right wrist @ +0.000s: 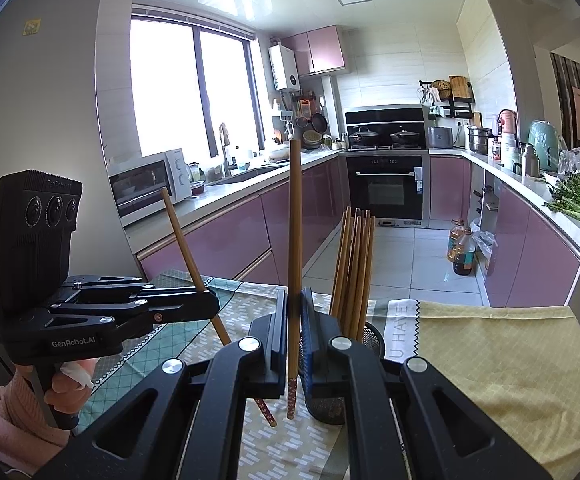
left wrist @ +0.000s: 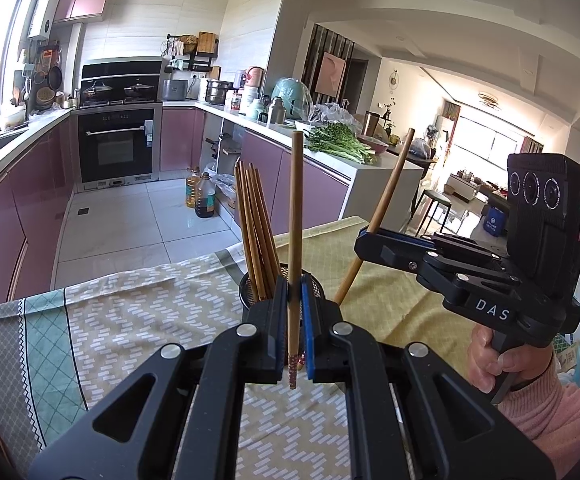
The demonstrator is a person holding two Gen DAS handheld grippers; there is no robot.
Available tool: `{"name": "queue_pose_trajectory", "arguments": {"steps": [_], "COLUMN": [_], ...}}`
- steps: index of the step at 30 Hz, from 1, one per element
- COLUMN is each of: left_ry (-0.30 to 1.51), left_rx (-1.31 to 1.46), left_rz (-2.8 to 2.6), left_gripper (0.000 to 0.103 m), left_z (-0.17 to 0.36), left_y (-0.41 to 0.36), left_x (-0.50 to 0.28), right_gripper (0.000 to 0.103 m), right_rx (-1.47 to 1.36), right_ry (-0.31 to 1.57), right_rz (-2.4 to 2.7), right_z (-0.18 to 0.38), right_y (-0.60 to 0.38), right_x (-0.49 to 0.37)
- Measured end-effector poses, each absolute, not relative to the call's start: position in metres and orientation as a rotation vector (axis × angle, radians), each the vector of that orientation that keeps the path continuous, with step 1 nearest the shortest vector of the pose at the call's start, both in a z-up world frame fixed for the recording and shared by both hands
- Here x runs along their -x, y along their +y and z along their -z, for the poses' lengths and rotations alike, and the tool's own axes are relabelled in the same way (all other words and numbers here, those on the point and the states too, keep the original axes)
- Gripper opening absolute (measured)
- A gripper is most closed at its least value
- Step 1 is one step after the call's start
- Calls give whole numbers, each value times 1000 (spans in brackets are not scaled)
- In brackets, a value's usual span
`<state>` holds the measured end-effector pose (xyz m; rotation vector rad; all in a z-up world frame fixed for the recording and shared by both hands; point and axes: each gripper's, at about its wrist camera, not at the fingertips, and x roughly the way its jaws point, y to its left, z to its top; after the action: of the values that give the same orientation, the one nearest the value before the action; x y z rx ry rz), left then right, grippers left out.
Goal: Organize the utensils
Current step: 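Hold both chopsticks inside the mesh cup with the left and right tools, then lower the left tool's chopstick deeper into the cup while the right tool lowers its own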
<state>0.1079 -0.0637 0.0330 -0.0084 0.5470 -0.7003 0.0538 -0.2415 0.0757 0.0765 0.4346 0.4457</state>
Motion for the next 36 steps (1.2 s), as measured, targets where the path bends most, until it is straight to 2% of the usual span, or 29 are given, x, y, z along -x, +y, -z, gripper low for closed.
{"name": "queue_pose_trajectory", "arguments": {"steps": [36], "left_ry": [518], "left_rx": [7], "left_rz": [698], "left_gripper": [8], "left_z": [-44], "left_y": [-64], "left_x": [-116], "right_gripper": [5], "right_rx": [-65], "right_ry": [406], "right_rz": [-450], "right_z": [-85], "right_y": [-240], "right_x": [-62]}}
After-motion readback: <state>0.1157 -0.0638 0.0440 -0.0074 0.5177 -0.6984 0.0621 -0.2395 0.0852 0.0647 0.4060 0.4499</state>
